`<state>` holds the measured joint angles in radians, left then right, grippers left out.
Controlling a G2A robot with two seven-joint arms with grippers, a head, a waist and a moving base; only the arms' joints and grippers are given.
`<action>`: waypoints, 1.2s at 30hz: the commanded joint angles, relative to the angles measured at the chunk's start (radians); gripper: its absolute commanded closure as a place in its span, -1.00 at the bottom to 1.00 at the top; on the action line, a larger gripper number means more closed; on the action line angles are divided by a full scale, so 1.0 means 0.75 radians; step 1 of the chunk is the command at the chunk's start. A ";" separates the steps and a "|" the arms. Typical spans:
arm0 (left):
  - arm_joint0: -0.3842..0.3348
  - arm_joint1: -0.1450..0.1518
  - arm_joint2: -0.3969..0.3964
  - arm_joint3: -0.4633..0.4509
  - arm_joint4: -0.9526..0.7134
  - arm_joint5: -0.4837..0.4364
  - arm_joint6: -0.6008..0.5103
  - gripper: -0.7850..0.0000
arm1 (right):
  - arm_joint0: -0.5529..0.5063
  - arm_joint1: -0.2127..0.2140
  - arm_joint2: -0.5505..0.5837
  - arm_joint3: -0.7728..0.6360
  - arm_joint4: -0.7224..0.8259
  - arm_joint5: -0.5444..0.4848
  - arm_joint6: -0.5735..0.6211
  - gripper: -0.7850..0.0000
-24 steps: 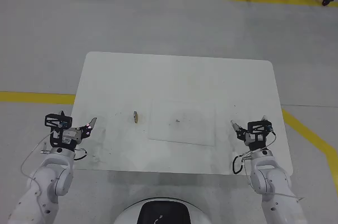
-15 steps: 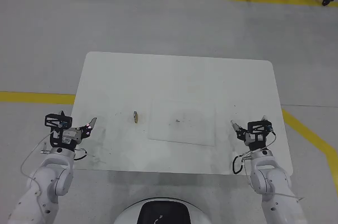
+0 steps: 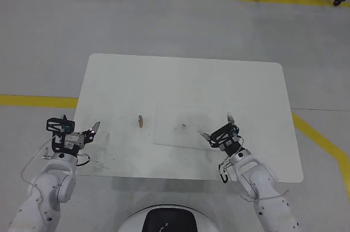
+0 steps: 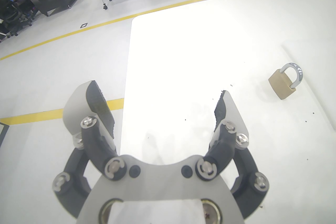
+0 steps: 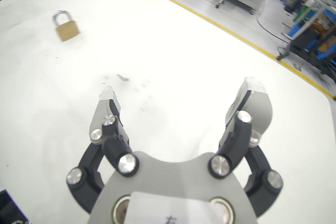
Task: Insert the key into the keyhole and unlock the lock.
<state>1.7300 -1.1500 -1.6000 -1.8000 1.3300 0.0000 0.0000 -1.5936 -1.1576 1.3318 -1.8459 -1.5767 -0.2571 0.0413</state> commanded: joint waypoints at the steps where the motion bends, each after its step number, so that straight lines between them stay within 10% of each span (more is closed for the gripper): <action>1: 0.000 0.000 0.000 0.000 0.000 0.000 0.000 -1.00 | 0.044 0.003 -0.046 0.011 -0.060 -0.119 0.003 -1.00; 6: 0.000 0.000 0.000 0.000 0.000 0.000 0.000 -1.00 | 0.150 0.001 -0.148 0.091 -0.155 -0.282 0.060 -1.00; 15: 0.000 0.000 0.000 0.000 0.000 0.000 0.000 -1.00 | 0.382 -0.040 -0.269 0.311 0.039 -0.327 0.336 0.00; 25: 0.000 0.000 0.000 0.000 0.000 0.000 0.000 -1.00 | 0.527 -0.069 -0.356 0.419 0.096 -0.303 0.437 0.22; 29: 0.000 0.000 0.000 0.000 0.000 0.000 0.000 -1.00 | 0.555 -0.077 -0.381 0.435 0.095 -0.288 0.462 1.00; 36: 0.000 0.000 0.000 0.000 0.000 0.000 0.000 -1.00 | 0.520 -0.063 -0.352 0.322 -0.010 -0.273 0.462 1.00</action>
<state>1.7300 -1.1500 -1.6000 -1.8000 1.3300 0.0000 0.0000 -1.1915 -1.2085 1.0565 -1.5810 -1.5735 -0.4636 0.3937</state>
